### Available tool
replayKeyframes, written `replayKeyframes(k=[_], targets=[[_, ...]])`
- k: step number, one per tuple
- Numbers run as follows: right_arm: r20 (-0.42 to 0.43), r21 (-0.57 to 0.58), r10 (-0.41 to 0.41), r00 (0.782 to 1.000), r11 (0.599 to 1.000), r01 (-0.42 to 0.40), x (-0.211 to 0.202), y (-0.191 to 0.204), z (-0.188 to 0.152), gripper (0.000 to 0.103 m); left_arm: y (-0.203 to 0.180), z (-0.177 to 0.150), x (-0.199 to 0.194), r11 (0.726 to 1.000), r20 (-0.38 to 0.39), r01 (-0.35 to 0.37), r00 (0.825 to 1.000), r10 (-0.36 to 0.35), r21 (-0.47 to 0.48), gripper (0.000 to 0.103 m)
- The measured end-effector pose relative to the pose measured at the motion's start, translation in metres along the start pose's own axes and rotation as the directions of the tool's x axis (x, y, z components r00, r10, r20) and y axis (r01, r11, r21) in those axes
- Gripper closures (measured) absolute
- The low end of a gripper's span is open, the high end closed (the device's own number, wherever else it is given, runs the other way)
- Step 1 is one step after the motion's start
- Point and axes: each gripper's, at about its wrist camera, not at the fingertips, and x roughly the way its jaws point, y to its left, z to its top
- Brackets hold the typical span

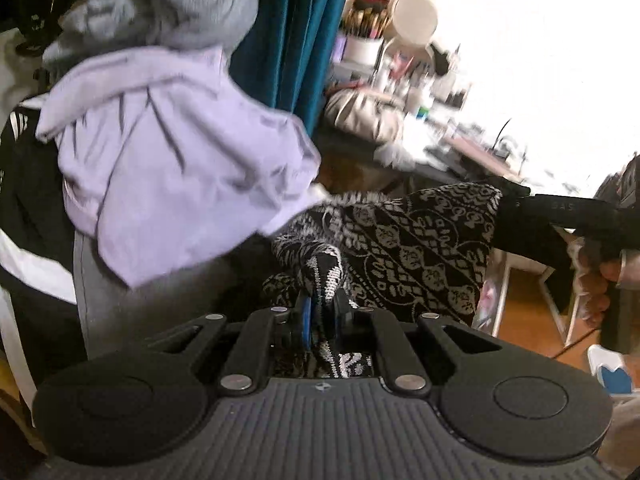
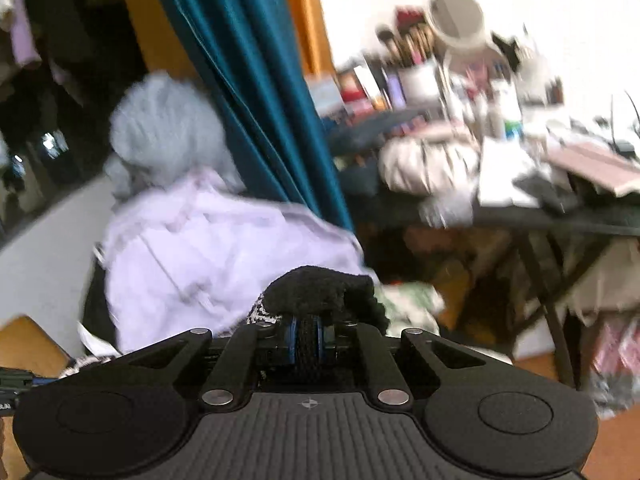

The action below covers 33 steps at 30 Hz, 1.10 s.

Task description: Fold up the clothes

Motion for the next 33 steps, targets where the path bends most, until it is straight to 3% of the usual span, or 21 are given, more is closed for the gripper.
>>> replayKeyframes(k=[5,9,13,19,27,33], targets=[[-0.097,0.018,-0.081,0.992,0.996,0.083,0.042,0.0,-0.021,0.095,0.012,-0.005,0.035,1.0,-0.063,-0.016,0.998,0.017,0.011,0.092],[-0.083,0.036,-0.097,0.992,0.994,0.1,0.065,0.007,-0.007,0.095,0.01,-0.003,0.056,0.997,-0.079,0.017,0.997,-0.011,0.078,0.092],[-0.078,-0.029,-0.118,0.99,0.993,0.116,0.092,0.021,0.017,0.095,0.016,-0.011,0.087,0.996,-0.146,0.069,0.987,-0.059,0.065,0.092],[-0.2,-0.185,-0.234,0.952,0.963,0.198,0.163,0.036,0.011,0.095,0.041,-0.031,0.126,0.993,-0.246,0.107,0.962,-0.115,-0.044,0.091],[-0.271,-0.322,-0.356,0.894,0.909,0.265,0.231,0.042,-0.028,0.094,0.046,-0.043,0.144,0.992,-0.283,0.126,0.951,-0.126,-0.019,0.089],[-0.282,-0.337,-0.372,0.884,0.901,0.272,0.237,0.038,-0.035,0.092,0.049,-0.043,0.146,0.992,-0.288,0.125,0.949,-0.128,-0.03,0.087]])
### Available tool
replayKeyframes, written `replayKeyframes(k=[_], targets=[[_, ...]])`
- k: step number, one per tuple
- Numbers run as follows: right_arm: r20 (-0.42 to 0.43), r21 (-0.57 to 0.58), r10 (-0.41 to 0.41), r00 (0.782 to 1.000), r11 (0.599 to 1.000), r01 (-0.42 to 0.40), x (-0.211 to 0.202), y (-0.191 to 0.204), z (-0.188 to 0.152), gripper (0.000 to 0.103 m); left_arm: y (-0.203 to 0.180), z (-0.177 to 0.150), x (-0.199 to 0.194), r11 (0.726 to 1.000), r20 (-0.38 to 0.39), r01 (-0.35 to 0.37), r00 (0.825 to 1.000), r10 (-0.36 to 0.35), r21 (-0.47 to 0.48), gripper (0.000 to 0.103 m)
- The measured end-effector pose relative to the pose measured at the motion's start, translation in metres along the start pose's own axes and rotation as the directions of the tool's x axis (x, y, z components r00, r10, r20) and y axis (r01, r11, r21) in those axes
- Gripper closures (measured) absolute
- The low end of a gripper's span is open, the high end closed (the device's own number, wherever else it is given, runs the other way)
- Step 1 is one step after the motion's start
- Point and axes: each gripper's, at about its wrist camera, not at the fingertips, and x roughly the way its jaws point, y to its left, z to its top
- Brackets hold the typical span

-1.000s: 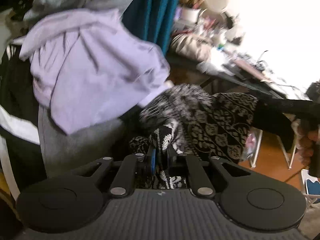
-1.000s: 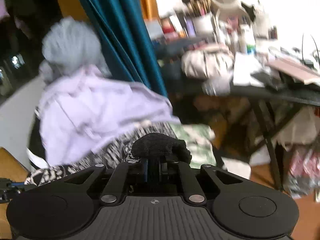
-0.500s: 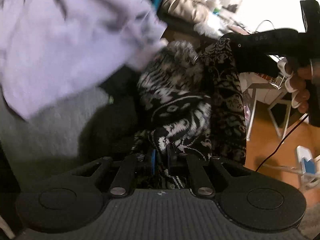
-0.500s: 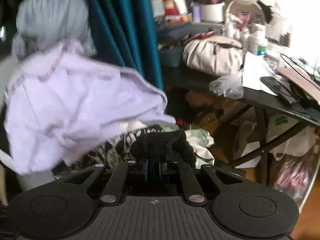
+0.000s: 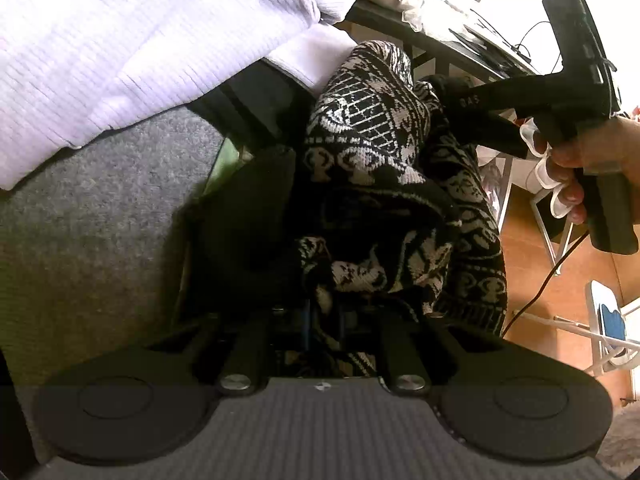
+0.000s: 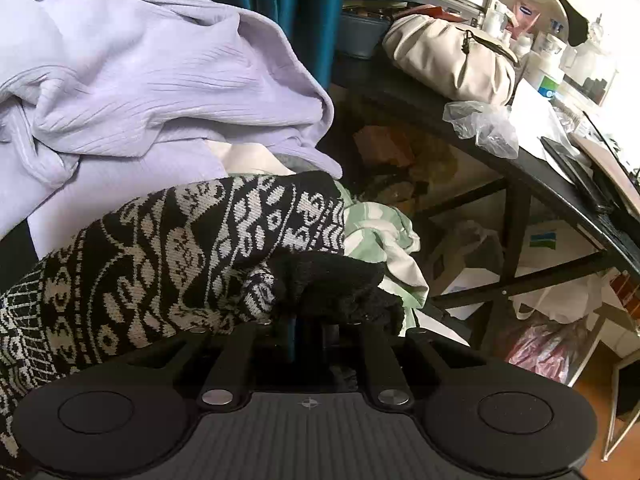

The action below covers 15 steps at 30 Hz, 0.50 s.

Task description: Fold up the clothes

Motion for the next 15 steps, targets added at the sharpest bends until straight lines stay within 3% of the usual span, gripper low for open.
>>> replayKeyframes(k=[3,7,10,12,15], targets=[[0.003,-0.002,0.001,1.0,1.0,-0.001,-0.007,-0.005,0.001,0.089,0.005,0.002,-0.005,0.999,-0.011,0.019,1.0,-0.019,-0.032,0.085],[0.014,0.036,0.007,1.0,0.999,-0.008,-0.025,-0.017,0.0,0.074,0.006,0.004,-0.019,0.998,-0.015,0.027,0.999,-0.028,-0.057,0.078],[0.023,0.049,0.019,1.0,0.999,-0.02,-0.04,-0.027,-0.005,0.061,0.002,0.0,-0.034,0.999,0.011,0.001,1.0,0.0,-0.043,0.067],[0.034,0.05,0.024,0.999,0.998,-0.025,-0.052,-0.033,-0.01,0.059,0.0,-0.002,-0.044,0.999,0.031,-0.022,0.999,0.023,-0.036,0.055],[0.041,0.066,0.033,0.999,0.997,-0.036,-0.066,-0.041,-0.018,0.055,-0.004,-0.005,-0.059,0.997,0.065,-0.063,0.996,0.066,-0.044,0.051]])
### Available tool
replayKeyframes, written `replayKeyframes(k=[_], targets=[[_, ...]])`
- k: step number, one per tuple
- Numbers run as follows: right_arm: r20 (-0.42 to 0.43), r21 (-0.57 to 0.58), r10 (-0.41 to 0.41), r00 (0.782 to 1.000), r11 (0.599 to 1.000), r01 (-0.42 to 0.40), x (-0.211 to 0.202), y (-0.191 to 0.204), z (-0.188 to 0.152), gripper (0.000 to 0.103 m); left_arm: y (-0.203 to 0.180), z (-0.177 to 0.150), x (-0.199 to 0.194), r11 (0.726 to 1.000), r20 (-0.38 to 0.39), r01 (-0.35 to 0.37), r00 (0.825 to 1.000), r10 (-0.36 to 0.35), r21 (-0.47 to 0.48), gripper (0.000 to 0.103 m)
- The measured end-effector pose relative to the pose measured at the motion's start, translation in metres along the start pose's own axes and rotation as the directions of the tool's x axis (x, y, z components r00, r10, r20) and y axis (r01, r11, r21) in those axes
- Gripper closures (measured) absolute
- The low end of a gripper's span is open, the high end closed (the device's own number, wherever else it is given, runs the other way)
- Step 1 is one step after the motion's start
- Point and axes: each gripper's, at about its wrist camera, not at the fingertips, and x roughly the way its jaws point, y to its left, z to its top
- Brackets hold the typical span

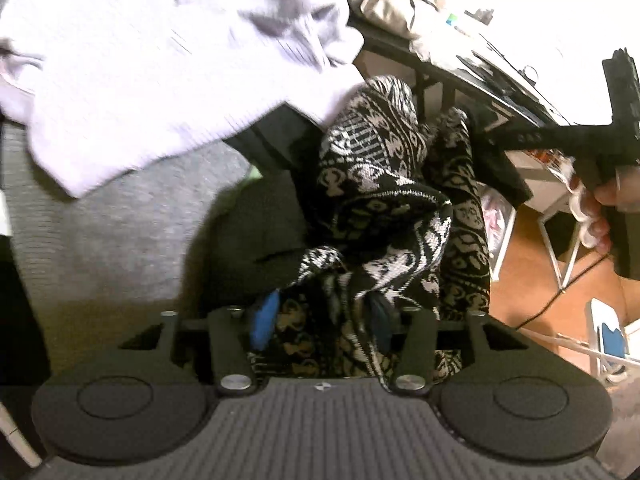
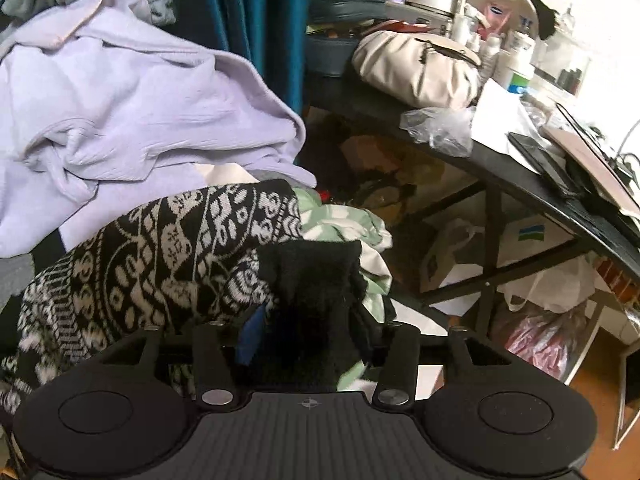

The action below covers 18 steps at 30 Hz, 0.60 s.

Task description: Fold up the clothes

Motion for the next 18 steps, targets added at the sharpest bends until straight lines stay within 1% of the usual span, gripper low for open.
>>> replayKeyframes(k=[1,3,6,7,13,18], targets=[[0.004,0.009,0.004,1.0,1.0,-0.004,-0.005,-0.003,-0.003,0.051,0.0,-0.002,-0.006,1.0,0.013,-0.013,1.0,0.013,-0.007,0.049],[0.014,0.024,0.016,1.0,1.0,-0.016,-0.016,-0.007,-0.009,0.05,0.0,-0.005,-0.017,0.999,0.04,-0.039,0.998,0.04,-0.022,0.043],[0.029,0.038,0.042,0.999,0.998,-0.043,-0.03,-0.01,-0.018,0.047,0.0,-0.005,-0.027,0.996,0.07,-0.071,0.995,0.074,-0.053,0.04],[0.033,0.042,0.053,0.998,0.998,-0.054,-0.033,-0.01,-0.022,0.046,0.001,-0.005,-0.029,0.995,0.078,-0.082,0.993,0.087,-0.062,0.039],[0.025,0.083,0.122,0.992,0.989,-0.124,-0.039,-0.009,-0.043,0.046,0.005,-0.014,-0.038,0.977,0.083,-0.185,0.977,0.194,-0.105,0.039],[-0.002,0.126,0.178,0.984,0.976,-0.177,-0.029,0.002,-0.055,0.046,0.018,-0.023,-0.056,0.958,0.088,-0.255,0.96,0.267,-0.132,0.039]])
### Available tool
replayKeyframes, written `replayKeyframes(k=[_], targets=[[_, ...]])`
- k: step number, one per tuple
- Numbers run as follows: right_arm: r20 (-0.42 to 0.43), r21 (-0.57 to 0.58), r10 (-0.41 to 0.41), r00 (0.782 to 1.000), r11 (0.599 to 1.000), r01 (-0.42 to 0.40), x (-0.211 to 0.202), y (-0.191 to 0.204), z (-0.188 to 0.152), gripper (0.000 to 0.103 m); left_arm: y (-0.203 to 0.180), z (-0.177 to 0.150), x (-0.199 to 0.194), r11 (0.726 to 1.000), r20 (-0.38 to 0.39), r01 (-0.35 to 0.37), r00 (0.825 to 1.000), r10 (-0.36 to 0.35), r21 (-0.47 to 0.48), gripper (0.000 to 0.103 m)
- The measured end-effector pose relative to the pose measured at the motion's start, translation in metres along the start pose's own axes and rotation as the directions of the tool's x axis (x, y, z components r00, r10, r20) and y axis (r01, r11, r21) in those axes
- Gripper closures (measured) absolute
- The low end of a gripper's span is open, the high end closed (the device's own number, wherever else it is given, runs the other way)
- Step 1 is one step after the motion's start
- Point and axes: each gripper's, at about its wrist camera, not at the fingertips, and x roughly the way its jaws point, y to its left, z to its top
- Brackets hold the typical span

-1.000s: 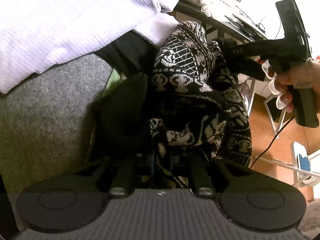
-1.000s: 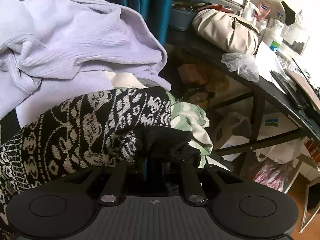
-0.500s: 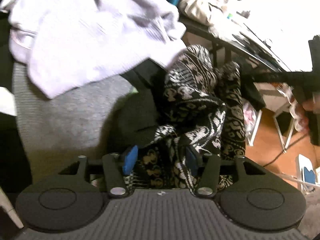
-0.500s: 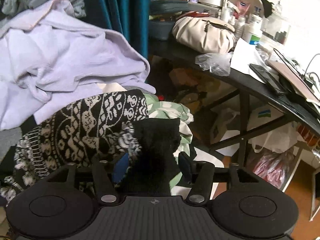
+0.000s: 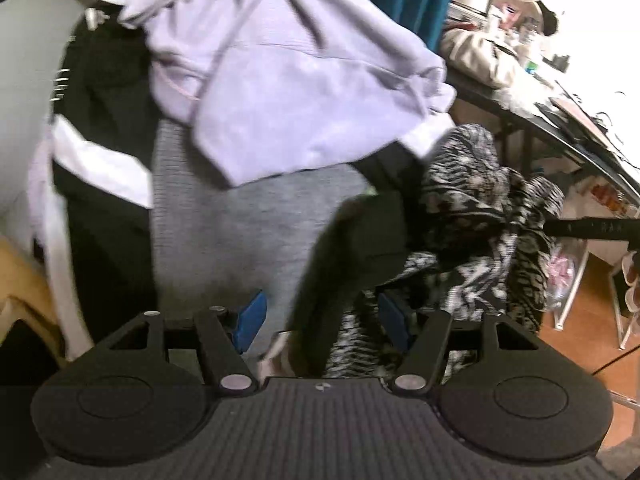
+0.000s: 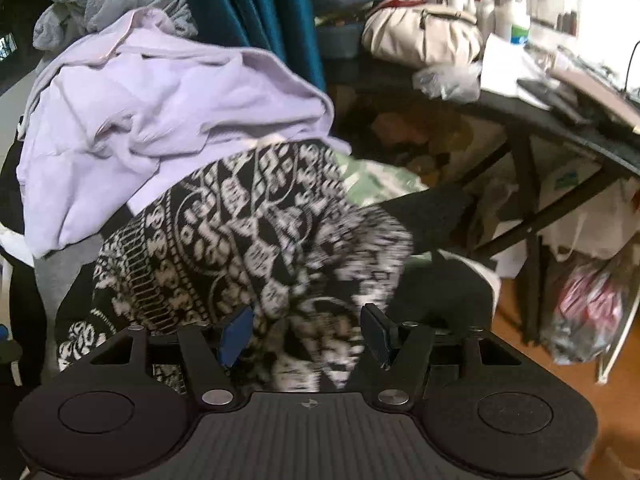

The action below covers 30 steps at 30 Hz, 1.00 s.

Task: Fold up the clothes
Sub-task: 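Move both open grippers onto the lavender sweatshirt in the pile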

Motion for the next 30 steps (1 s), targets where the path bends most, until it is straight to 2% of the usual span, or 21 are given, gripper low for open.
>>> replayKeyframes(k=[6,10,15,21,30], targets=[[-0.029,-0.026,0.036,0.999,0.999,-0.037,0.012,0.021,0.001,0.046,0.027,0.005,-0.005,0.998,0.017,-0.044,0.999,0.044,-0.038,0.039],[-0.027,-0.022,0.035,0.999,0.999,-0.036,0.016,0.03,0.007,0.046,0.039,0.018,-0.003,0.999,0.025,-0.039,0.999,0.04,-0.037,0.039],[-0.028,-0.012,0.024,0.999,1.0,-0.024,0.021,0.044,0.017,0.046,0.05,0.042,0.008,1.0,0.039,-0.006,0.999,0.006,0.003,0.039],[0.017,-0.028,0.014,1.0,1.0,-0.013,0.02,0.074,0.038,0.044,0.054,0.073,0.036,0.994,0.028,0.045,0.998,-0.048,0.099,0.039],[0.033,-0.01,-0.053,0.998,0.999,0.054,0.04,0.113,0.063,0.044,0.064,0.11,0.072,0.966,0.003,0.135,0.99,-0.139,0.221,0.039]])
